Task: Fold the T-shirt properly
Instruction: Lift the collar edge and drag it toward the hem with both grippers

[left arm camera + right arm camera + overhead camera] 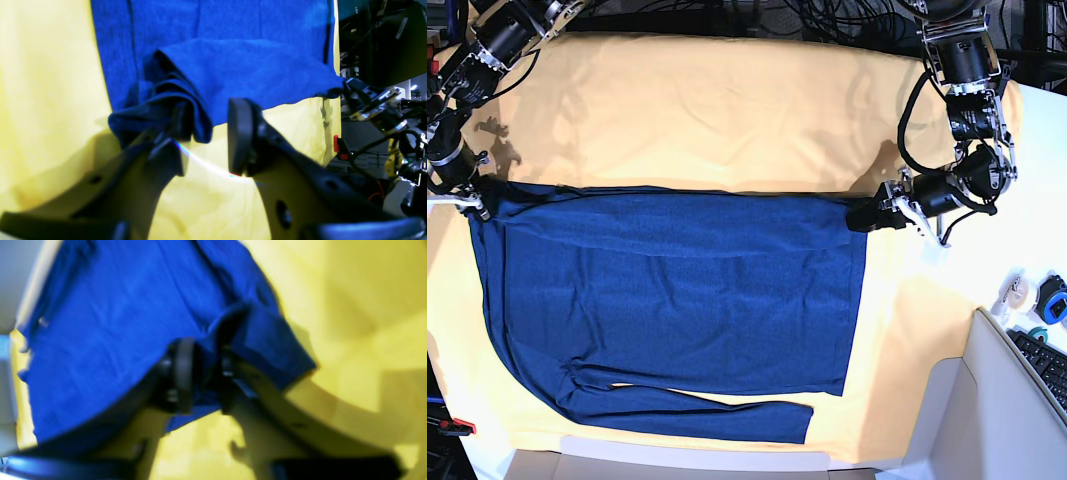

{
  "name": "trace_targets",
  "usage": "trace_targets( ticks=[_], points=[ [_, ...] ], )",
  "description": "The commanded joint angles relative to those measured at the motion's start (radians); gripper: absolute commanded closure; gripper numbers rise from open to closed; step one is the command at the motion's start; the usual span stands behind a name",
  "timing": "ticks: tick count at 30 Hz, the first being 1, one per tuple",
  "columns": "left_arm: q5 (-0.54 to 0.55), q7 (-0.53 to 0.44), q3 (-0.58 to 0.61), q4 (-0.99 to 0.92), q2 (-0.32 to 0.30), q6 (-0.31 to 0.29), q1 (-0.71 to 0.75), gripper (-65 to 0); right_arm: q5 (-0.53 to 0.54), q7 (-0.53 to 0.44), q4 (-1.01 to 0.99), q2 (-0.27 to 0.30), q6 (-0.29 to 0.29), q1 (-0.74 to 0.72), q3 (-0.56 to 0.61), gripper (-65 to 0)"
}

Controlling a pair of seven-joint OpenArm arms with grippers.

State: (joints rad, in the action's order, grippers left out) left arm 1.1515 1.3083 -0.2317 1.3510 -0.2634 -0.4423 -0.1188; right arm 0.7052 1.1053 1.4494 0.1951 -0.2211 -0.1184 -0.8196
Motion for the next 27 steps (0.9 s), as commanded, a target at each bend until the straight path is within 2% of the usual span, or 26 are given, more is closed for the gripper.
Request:
trace_targets(
  ticks=[1, 4, 6, 10, 14, 21, 27],
  points=[
    [0.017, -0.005, -0.008, 0.018, -0.014, -0.003, -0.011, -19.2, 0.024, -0.017, 0.018, 0.017, -0.01, -0.01, 0.007, -24.5],
    [0.017, -0.005, -0.008, 0.018, -0.014, -0.003, -0.008, -19.2, 0.031, -0.017, 0.024, 0.016, -0.013, -0.005, 0.013, -36.9],
    [0.017, -0.005, -0.008, 0.018, -0.014, -0.003, -0.006, -19.2, 0.032, -0.017, 0.026, 0.016, -0.014, -0.005, 0.006, -39.2],
    [0.017, -0.005, -0.008, 0.018, -0.014, -0.003, -0.003, -19.2, 0.072, -0.017, 0.026, 0.02, -0.016, -0.004, -0.028, -38.8],
    [0.017, -0.005, -0.01, 0.04, -0.014, -0.003, 0.023, -19.2, 0.199, -0.017, 0.024, 0.016, -0.011, 0.024, -0.114, -38.8],
    [0.017, -0.005, -0.004, 0.064, -0.014, -0.003, 0.037, -19.2, 0.416, -0.021, 0.017, 0.013, -0.008, 0.102, -0.154, -38.8],
    [0.017, -0.005, -0.002, 0.064, -0.014, -0.003, 0.038, -19.2, 0.425, -0.024, -0.086, -0.056, -0.008, 0.11, -0.203, -38.5]
  ],
)
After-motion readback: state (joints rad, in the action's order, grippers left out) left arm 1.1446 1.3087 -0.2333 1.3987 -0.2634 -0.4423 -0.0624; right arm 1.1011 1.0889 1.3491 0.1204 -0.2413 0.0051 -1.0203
